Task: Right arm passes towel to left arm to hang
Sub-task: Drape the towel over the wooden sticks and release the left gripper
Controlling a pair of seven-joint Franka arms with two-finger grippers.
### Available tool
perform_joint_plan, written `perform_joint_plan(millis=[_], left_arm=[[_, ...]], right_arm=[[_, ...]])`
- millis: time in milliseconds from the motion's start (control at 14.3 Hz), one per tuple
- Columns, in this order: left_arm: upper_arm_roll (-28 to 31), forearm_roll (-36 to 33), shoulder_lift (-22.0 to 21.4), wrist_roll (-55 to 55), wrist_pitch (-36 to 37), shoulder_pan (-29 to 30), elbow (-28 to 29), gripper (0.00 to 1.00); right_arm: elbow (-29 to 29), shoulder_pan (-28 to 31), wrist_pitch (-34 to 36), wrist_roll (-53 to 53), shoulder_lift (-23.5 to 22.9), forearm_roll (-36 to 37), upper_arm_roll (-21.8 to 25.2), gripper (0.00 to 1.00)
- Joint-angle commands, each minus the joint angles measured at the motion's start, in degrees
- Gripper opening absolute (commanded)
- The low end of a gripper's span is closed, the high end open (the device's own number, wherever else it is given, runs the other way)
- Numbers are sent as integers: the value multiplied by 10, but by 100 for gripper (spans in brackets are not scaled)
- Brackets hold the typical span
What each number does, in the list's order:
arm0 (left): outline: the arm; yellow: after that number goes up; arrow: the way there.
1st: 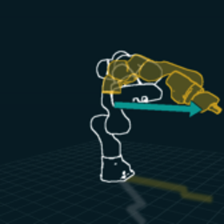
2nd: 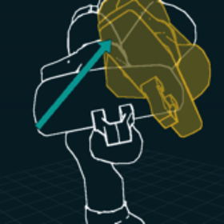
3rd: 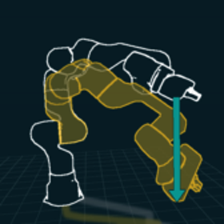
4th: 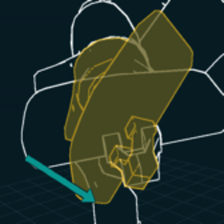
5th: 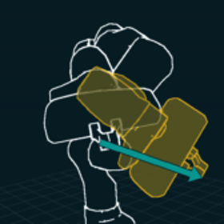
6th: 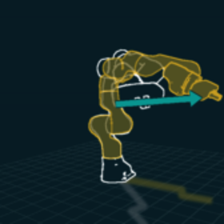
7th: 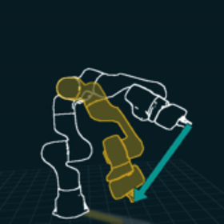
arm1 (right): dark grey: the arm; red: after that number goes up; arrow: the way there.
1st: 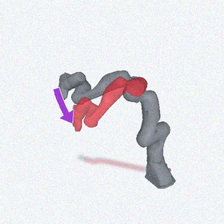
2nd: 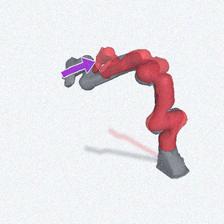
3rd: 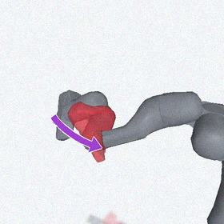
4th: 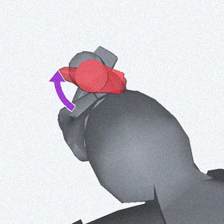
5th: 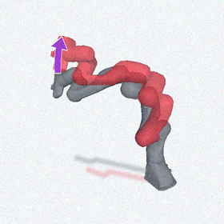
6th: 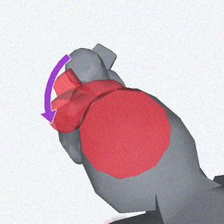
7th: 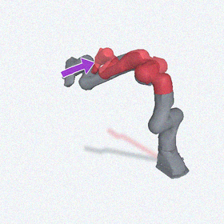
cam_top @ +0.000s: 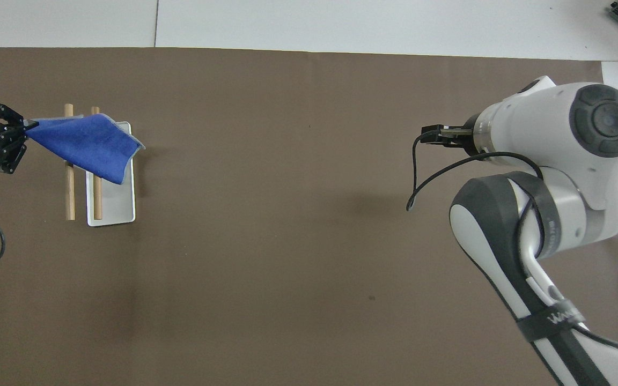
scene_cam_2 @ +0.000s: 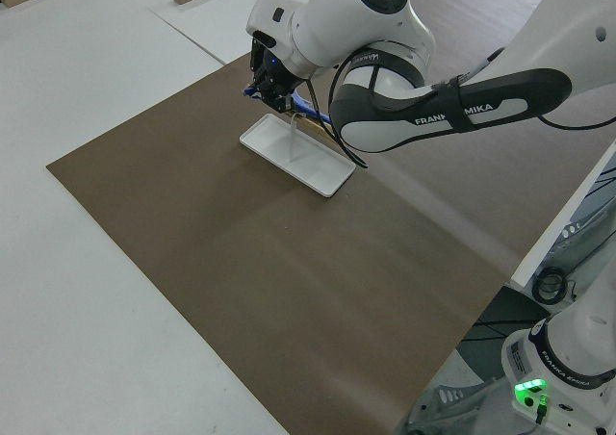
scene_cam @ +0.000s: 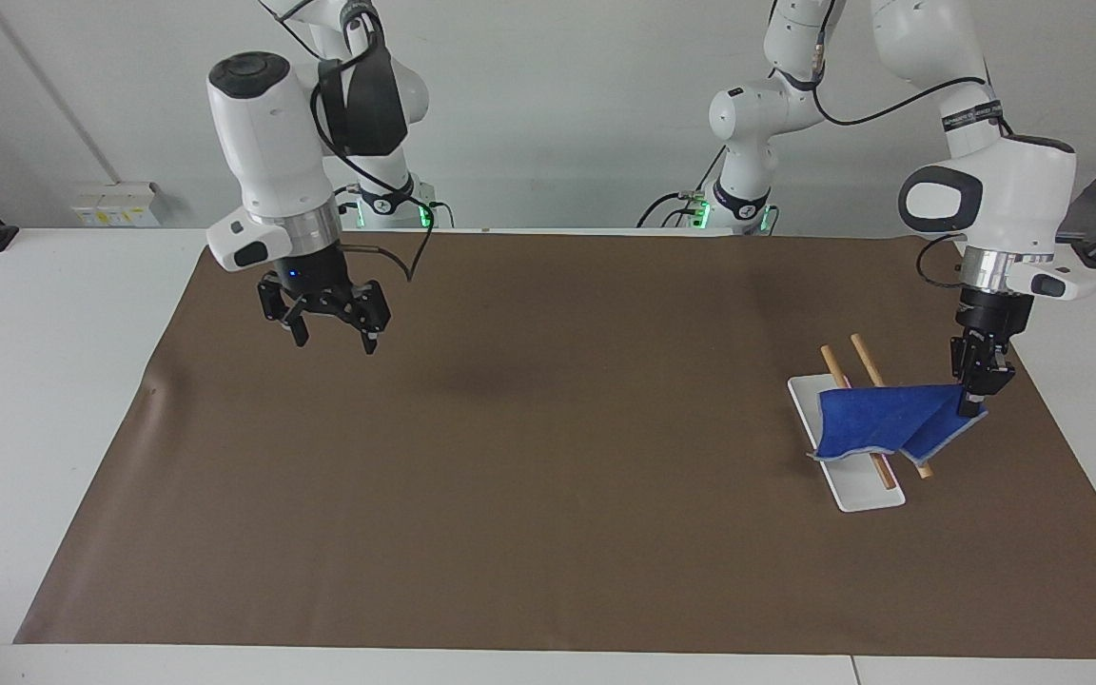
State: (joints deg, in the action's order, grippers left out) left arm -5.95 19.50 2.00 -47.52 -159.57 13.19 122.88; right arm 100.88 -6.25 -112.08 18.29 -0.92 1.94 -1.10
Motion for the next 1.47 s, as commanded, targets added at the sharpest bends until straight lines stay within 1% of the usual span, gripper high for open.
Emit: perform_joint_plan(millis=[0,140,280,350,490,560,630,700,911,1191,1261,1331,1401], left_arm=[[15,4,-13,27,5,3,11,0],[23,3,-14,47,6,4,13,0],[30,3,-16,52,7,4,17,0],[31,3,-18,52,7,6,26,0],[30,3,-35,51,5,9,59,0],[29,3,-41,50,1,7,74,0],[29,3,-45,48,0,3,82,0],[28,3,-49,47,0,1,92,0],[23,3,-59,46,0,-5,113,0],[11,2,-74,45,4,-14,140,0],[9,2,-77,45,6,-14,144,7],[10,2,-77,46,7,-14,146,36],[10,2,-75,49,7,-14,147,69]], right_arm=[[3,18,55,-9,38,-37,1,100],[-21,27,110,-13,46,-39,5,100],[-64,40,170,-35,44,-38,6,100],[-75,47,191,-43,43,-39,6,100],[-78,62,213,-47,47,-39,7,100],[-79,69,220,-64,53,-37,10,100],[-78,71,216,-102,57,-37,16,100],[-75,72,213,-118,57,-37,19,100],[-53,71,213,-141,67,-28,22,100],[-53,78,219,-146,67,-28,24,100],[-53,82,218,-147,67,-28,24,100],[-53,80,219,-146,67,-28,25,100],[-53,78,220,-147,67,-28,30,100]])
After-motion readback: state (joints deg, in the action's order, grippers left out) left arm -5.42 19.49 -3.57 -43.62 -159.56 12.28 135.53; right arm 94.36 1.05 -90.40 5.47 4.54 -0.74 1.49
